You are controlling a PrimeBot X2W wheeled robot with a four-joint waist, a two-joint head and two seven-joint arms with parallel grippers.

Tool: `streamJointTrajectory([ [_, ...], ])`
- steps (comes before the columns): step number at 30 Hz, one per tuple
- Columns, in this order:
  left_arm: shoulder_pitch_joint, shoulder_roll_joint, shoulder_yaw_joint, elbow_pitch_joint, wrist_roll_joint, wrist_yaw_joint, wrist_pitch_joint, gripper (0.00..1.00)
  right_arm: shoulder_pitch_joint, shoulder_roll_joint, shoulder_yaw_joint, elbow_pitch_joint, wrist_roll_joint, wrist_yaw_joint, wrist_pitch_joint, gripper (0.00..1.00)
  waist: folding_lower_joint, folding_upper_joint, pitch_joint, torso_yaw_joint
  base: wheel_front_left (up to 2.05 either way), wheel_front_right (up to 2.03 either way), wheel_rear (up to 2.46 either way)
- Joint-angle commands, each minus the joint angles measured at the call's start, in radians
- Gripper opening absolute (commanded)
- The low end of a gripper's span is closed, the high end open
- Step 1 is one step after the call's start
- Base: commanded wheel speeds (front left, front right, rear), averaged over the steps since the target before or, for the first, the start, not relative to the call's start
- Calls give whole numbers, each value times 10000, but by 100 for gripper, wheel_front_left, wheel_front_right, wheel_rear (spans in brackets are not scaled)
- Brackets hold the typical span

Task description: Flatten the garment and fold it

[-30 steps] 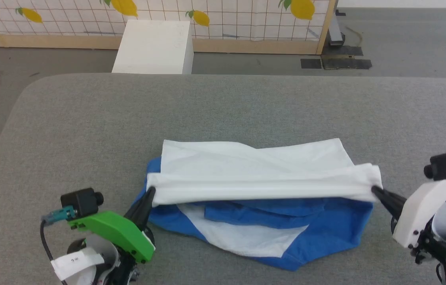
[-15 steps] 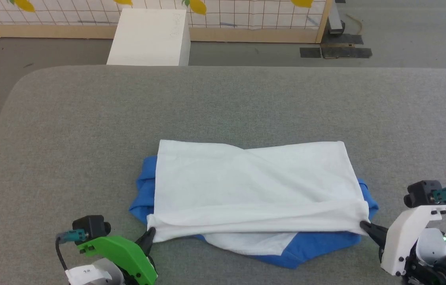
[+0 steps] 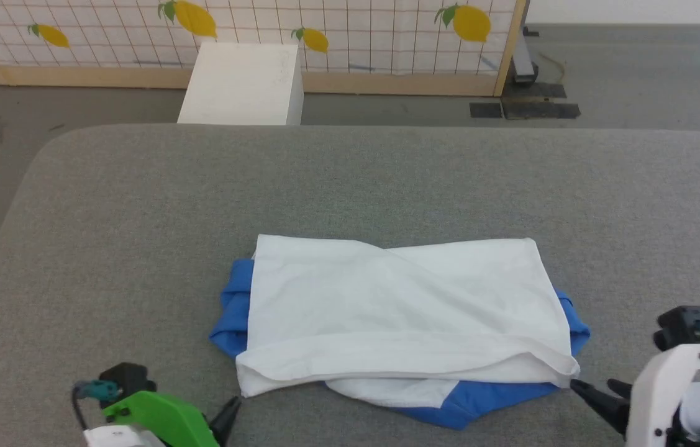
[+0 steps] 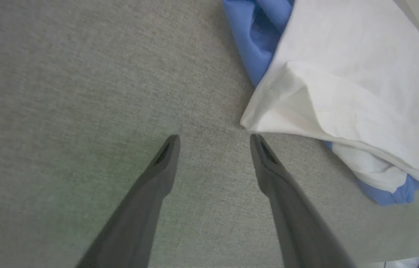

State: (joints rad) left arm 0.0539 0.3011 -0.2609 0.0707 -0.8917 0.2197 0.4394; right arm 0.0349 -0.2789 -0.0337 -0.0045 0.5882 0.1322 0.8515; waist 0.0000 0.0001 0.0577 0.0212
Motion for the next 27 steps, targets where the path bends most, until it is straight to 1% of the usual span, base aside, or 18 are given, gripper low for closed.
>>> streamJointTrajectory([
  [1, 241, 188, 176, -222, -20, 138, -51, 100, 155, -80, -223, -258, 107, -15, 128, 100, 0, -1, -145, 45, 0, 0, 0],
  [4, 322, 330, 651, -781, 44, 198, -611, 100, 210, -12, -898, -758, 298, -15, 279, 100, 0, -1, -263, 61, 0, 0, 0],
  [6, 258, 473, 962, -1193, 350, -21, -1448, 100, 68, 73, -1371, -1076, 295, -15, 214, 100, 0, -1, -315, 60, 0, 0, 0],
  [7, 198, 571, 1074, -1369, 611, -207, -1991, 100, -51, 83, -1569, -1181, 249, -15, 159, 100, 0, -1, -321, 62, 0, 0, 0],
  [9, 98, 611, 1292, -1557, 987, -435, -2951, 100, -341, 167, -1845, -1174, 317, -15, 108, 100, 0, -1, -299, 64, 0, 0, 0],
  [10, 48, 633, 1361, -1613, 1202, -520, -3395, 100, -480, 168, -1885, -1143, 359, -15, 122, 100, 0, -1, -276, 63, 0, 0, 0],
  [14, -221, 655, 1549, -1784, 2123, -832, -5279, 100, -1060, -237, -1766, -780, 467, -15, 291, 100, 0, -1, 45, 87, 0, 0, 0],
  [17, -485, 689, 1511, -1859, 2907, -981, -6434, 100, -1517, -743, -1362, -415, 568, -15, 451, 100, 0, -1, 479, 159, 0, 0, 0],
  [20, -800, 633, 1554, -2075, 3771, -977, -6898, 100, -1858, -1137, -804, -140, 869, -15, 534, 100, 0, -1, 930, 279, 0, 0, 0],
  [22, -985, 468, 1696, -2346, 4362, -972, -6990, 100, -2042, -1342, -456, 49, 1086, -15, 520, 100, 0, -1, 1231, 366, 0, 0, 0],
  [23, -1136, 290, 1883, -2658, 4738, -981, -7000, 100, -2139, -1425, -296, 171, 1180, -15, 491, 100, 0, -1, 1381, 415, 0, 0, 0],
  [24, -1188, 140, 1981, -2853, 4995, -1033, -7003, 100, -2199, -1499, -150, 270, 1249, -15, 493, 100, 0, -1, 1494, 462, 0, 0, 0],
  [27, -1306, -304, 2188, -3302, 5739, -1437, -7007, 100, -2395, -1706, 267, 601, 1385, -15, 399, 100, 0, -1, 1831, 606, 0, 0, 0],
])
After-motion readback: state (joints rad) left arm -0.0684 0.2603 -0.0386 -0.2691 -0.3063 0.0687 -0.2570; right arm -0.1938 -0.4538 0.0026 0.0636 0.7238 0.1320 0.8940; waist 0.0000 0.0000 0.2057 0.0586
